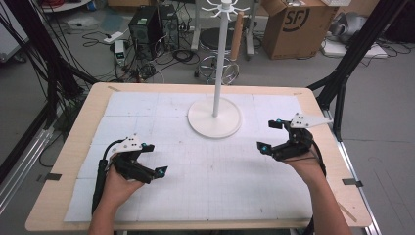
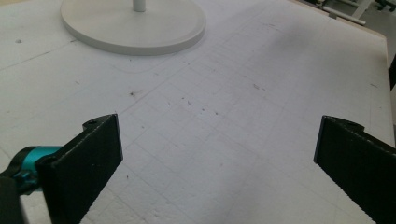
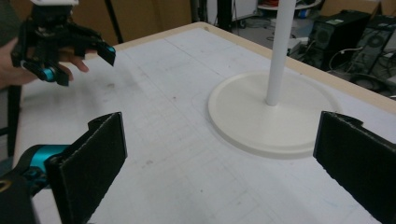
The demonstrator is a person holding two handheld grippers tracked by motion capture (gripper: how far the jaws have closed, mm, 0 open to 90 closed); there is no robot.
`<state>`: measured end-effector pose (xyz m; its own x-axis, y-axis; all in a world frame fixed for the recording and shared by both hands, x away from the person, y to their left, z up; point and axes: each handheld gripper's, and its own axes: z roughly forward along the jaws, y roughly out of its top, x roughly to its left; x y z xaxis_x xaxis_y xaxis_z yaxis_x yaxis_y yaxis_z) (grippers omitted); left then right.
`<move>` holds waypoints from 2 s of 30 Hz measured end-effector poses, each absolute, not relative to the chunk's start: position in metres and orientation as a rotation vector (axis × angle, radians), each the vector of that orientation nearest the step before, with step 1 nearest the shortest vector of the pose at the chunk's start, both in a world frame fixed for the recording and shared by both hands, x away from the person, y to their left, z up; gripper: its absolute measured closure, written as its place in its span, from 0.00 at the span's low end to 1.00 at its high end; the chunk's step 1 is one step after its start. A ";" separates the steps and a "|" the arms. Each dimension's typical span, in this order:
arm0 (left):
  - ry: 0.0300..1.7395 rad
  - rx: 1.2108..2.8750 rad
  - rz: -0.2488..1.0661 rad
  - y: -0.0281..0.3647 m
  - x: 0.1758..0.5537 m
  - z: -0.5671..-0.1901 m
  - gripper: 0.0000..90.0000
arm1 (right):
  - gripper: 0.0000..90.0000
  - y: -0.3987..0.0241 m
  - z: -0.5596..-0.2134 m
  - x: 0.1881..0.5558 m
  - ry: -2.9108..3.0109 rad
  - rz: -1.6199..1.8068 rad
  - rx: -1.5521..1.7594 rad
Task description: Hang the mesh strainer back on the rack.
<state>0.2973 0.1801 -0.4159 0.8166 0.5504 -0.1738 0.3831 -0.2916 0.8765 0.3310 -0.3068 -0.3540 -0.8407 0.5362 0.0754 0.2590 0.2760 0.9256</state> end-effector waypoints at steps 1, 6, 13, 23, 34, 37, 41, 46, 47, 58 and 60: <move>0.699 1.916 0.193 0.180 0.297 -0.416 0.02 | 0.02 -0.308 -0.357 0.329 2.287 1.593 0.737; 0.689 1.913 0.194 0.179 0.296 -0.415 0.02 | 0.02 -0.312 -0.365 0.322 2.280 1.571 0.762; 0.671 1.897 0.181 0.181 0.296 -0.415 0.02 | 0.02 -0.325 -0.384 0.312 2.267 1.559 0.810; 0.654 1.897 0.182 0.179 0.295 -0.414 0.02 | 0.02 -0.340 -0.397 0.309 2.268 1.531 0.881; 0.678 1.880 0.192 0.184 0.294 -0.412 0.02 | 0.02 -0.335 -0.408 0.315 2.311 1.463 0.904; 0.666 1.885 0.188 0.182 0.294 -0.413 0.02 | 0.02 -0.335 -0.408 0.314 2.307 1.463 0.904; 0.664 1.899 0.184 0.180 0.295 -0.414 0.02 | 0.02 -0.336 -0.409 0.314 2.304 1.460 0.915; 0.666 1.902 0.187 0.180 0.294 -0.415 0.02 | 0.02 -0.337 -0.410 0.314 2.306 1.453 0.929; 0.665 1.906 0.191 0.181 0.294 -0.414 0.02 | 0.02 -0.337 -0.410 0.314 2.308 1.452 0.927; 0.674 1.901 0.188 0.180 0.296 -0.415 0.02 | 0.02 -0.333 -0.414 0.316 2.341 1.415 0.936; 0.672 1.897 0.189 0.180 0.297 -0.415 0.02 | 0.02 -0.335 -0.414 0.315 2.339 1.418 0.937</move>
<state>0.2972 0.1800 -0.4151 0.8288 0.5321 -0.1734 0.3637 -0.2768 0.8894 0.3148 -0.3346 -0.4145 -0.7623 0.6375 0.1123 0.3946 0.3202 0.8613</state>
